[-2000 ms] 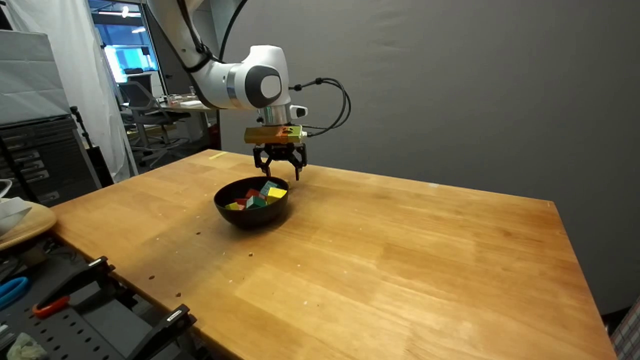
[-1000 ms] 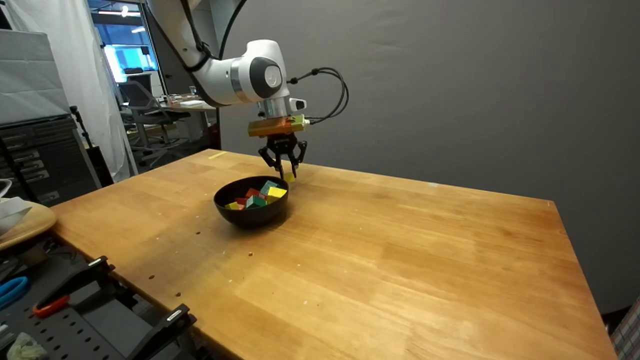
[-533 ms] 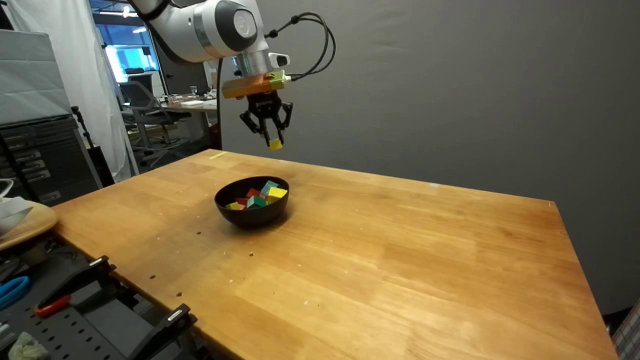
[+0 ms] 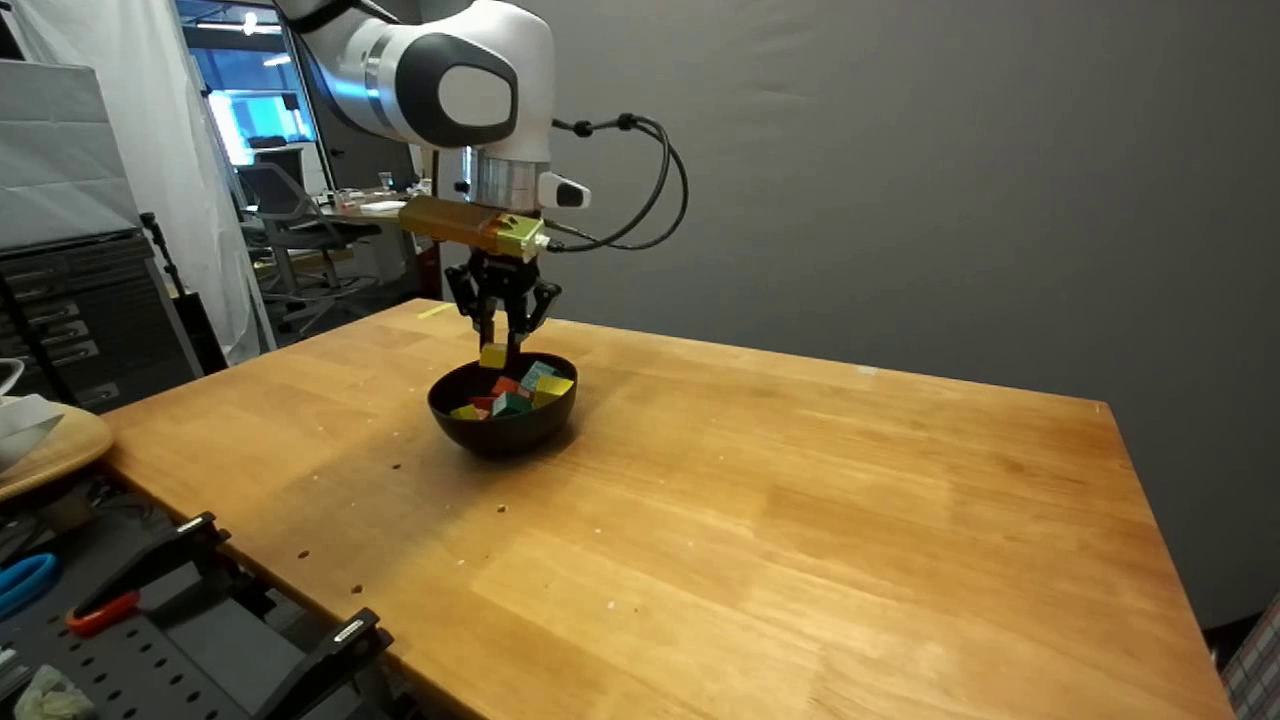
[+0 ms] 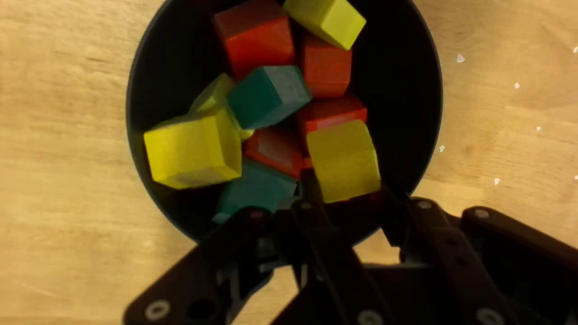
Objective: Put all the toy blocks into the bowl.
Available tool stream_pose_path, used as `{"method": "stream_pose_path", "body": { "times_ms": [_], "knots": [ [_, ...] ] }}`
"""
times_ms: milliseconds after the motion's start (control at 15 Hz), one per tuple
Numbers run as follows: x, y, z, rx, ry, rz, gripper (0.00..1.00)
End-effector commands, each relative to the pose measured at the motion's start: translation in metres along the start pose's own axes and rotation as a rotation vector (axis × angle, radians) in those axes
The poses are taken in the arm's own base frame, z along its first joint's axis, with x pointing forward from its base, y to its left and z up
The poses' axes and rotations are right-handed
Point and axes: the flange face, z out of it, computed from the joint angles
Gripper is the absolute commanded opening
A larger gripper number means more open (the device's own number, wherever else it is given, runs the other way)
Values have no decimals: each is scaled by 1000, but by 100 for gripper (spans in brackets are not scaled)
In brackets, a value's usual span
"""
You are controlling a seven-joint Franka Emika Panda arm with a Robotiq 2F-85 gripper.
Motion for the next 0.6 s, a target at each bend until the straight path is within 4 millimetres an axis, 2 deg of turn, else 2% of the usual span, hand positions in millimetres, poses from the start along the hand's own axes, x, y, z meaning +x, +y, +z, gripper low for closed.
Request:
{"method": "stream_pose_path", "body": {
  "times_ms": [0,133,267,333,467,533],
  "knots": [
    [-14,5,-15,40,17,34,66],
    [-29,3,-35,58,-24,16,82],
    [-50,-5,-64,59,-39,-32,96],
    [-57,-9,-79,56,-15,-75,100],
    [-73,-16,-110,11,27,-146,100],
    [-43,-6,-79,33,-9,-84,100]
  ]
}}
